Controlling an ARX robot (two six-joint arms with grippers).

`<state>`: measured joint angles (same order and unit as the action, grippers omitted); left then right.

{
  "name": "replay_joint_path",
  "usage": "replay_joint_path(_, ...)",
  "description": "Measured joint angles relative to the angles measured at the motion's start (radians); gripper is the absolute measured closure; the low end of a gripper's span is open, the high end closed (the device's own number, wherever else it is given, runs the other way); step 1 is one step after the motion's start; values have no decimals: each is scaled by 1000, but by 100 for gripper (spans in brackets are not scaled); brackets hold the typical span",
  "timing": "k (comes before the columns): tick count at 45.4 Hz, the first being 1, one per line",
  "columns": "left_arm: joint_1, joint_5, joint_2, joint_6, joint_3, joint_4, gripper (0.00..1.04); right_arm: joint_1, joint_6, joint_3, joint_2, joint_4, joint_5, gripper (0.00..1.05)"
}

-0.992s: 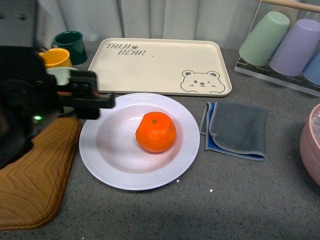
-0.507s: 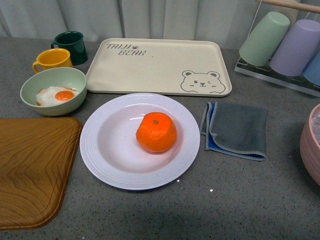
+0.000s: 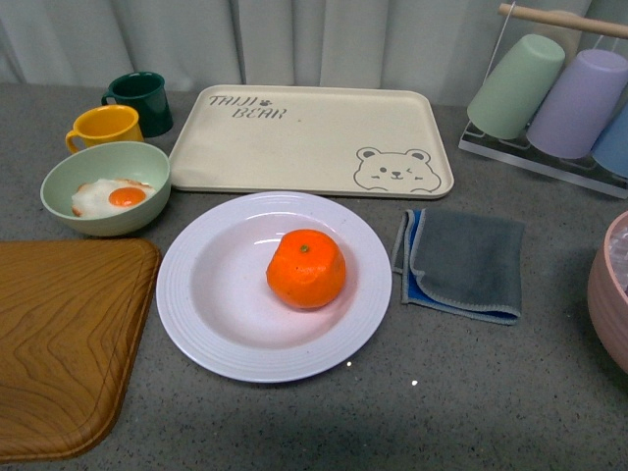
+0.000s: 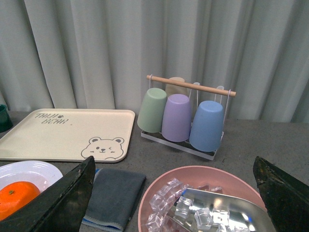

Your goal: Place orange and plate with both arms

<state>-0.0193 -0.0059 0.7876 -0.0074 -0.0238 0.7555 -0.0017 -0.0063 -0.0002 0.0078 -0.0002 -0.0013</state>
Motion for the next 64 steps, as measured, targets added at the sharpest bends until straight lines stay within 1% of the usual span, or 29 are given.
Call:
replay_joint_path(5,16,3,-84,0,2,-75,101,0,0,0,0,0,0,9)
replay_joint_path(13,17,3,-233,0,3,-208,101,0,0,0,0,0,0,9)
replay_joint_path(23,17,3,-368,0,3,-336,101,0,0,0,0,0,0,9)
replay_joint_path(34,17,3,-485,0,3,-450,101,0,0,0,0,0,0,9)
replay_joint_path(52,17,3,-611,0,3,-576,101,0,0,0,0,0,0,9)
replay_joint_path(53,17,3,-637,0,3,-603,101,0,0,0,0,0,0,9)
replay_joint_path(55,17,6,-719,0,3,-718,101,0,0,0,0,0,0,9)
replay_joint_path(56,17,6,-741,0,3,-738,101,0,0,0,0,0,0,9)
replay_joint_path(63,17,6,-782,0,3,-753,101,0,0,0,0,0,0,9)
replay_joint_path(64,17,6,-782,-1,3,-753,100,0,0,0,0,0,0,9)
